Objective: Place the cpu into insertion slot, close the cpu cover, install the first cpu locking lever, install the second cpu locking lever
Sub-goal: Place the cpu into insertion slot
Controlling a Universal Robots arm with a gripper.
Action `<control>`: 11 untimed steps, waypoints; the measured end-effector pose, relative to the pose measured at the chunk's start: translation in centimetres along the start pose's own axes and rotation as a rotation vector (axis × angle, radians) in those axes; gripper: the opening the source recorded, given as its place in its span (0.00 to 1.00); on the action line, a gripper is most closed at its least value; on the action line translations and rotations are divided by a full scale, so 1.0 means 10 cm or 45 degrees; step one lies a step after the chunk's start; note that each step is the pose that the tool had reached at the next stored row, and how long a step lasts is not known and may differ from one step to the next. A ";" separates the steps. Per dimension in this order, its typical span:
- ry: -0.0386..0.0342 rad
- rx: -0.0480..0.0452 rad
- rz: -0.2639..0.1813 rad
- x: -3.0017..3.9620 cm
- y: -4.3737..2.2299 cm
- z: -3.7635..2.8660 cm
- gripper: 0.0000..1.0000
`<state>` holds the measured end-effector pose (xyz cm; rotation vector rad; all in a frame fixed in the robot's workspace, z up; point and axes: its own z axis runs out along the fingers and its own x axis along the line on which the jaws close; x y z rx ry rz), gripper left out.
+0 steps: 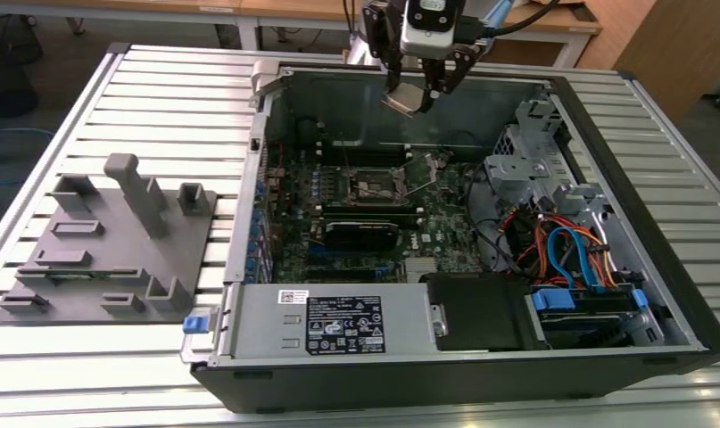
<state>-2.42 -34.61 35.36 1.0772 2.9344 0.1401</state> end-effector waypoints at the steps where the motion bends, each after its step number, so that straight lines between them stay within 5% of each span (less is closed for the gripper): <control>1: -0.0001 0.000 0.002 0.000 0.000 0.000 0.54; 11: -0.0051 -0.001 0.057 0.000 0.000 0.001 0.54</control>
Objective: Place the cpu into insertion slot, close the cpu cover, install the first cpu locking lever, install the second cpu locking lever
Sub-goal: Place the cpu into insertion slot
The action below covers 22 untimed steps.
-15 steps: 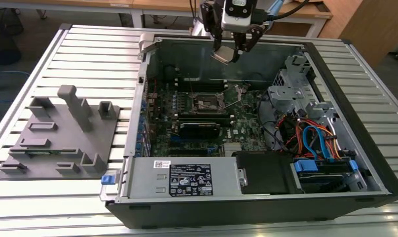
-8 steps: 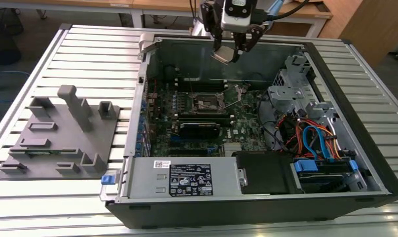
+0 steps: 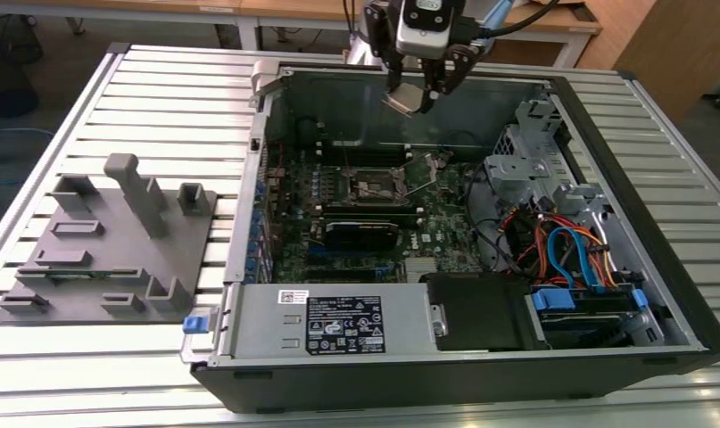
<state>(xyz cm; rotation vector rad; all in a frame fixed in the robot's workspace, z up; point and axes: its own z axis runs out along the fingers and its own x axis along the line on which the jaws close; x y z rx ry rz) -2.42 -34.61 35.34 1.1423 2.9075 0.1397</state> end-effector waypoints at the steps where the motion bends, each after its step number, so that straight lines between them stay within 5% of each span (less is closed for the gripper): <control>1: -0.0010 0.000 0.011 0.000 0.000 0.000 0.54; 11: -0.0149 -0.003 0.168 0.000 0.000 0.004 0.54; 22: -0.0160 -0.003 0.181 0.000 0.000 0.004 0.54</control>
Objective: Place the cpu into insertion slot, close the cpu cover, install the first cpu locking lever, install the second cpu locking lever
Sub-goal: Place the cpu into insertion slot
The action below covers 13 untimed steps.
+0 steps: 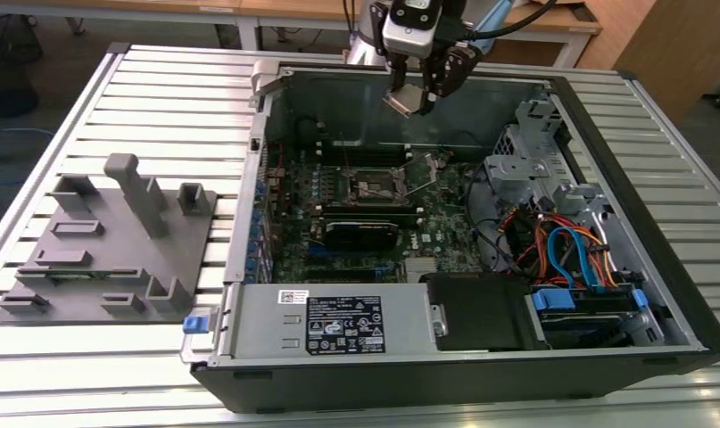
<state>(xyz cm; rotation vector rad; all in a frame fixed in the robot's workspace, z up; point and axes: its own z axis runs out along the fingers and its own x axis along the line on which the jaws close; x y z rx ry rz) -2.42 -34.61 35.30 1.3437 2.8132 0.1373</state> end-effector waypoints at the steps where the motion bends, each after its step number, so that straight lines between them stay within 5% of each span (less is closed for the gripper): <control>1: 0.0000 0.000 0.000 0.000 0.000 0.000 0.54; 13: -0.0062 -0.001 0.070 0.000 0.000 0.001 0.54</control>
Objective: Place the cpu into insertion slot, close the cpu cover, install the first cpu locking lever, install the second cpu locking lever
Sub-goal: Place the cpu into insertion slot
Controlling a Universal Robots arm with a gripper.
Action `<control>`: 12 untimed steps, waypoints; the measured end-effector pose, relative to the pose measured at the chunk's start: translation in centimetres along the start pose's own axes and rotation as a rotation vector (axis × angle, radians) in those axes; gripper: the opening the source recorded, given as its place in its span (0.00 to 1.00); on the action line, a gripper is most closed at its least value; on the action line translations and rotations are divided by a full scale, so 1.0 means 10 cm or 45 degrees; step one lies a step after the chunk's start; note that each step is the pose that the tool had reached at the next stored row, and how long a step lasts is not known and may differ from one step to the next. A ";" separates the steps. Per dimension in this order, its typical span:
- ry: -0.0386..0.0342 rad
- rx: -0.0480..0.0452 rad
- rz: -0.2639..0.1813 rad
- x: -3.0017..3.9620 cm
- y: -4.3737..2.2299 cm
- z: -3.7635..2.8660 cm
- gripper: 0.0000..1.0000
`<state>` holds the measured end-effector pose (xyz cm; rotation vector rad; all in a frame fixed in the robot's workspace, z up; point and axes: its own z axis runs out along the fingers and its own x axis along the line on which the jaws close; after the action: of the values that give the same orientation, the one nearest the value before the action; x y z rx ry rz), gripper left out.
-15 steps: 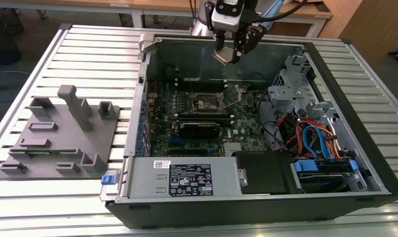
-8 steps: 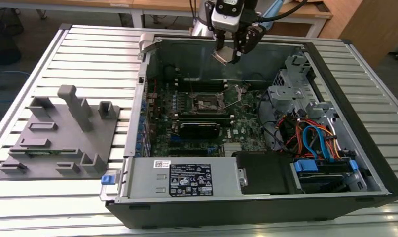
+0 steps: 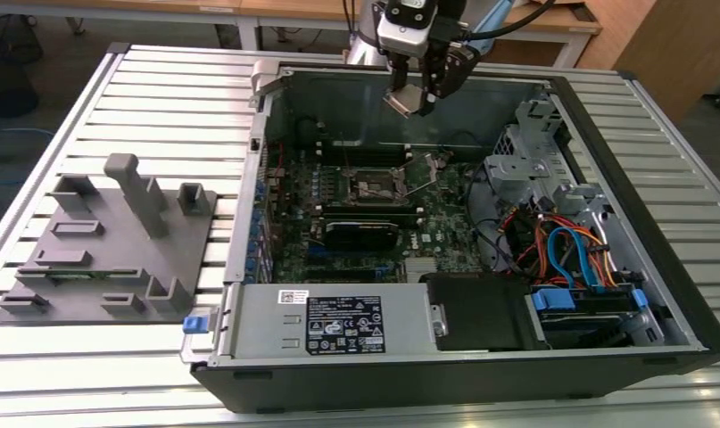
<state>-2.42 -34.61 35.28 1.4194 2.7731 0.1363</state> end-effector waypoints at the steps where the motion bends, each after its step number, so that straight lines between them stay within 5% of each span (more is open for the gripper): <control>1: -0.0008 0.000 0.009 0.000 0.000 0.000 0.54; 12: -0.0020 0.000 0.022 -0.004 -0.003 0.001 0.54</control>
<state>-2.42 -34.67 35.27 1.4432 2.7599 0.1359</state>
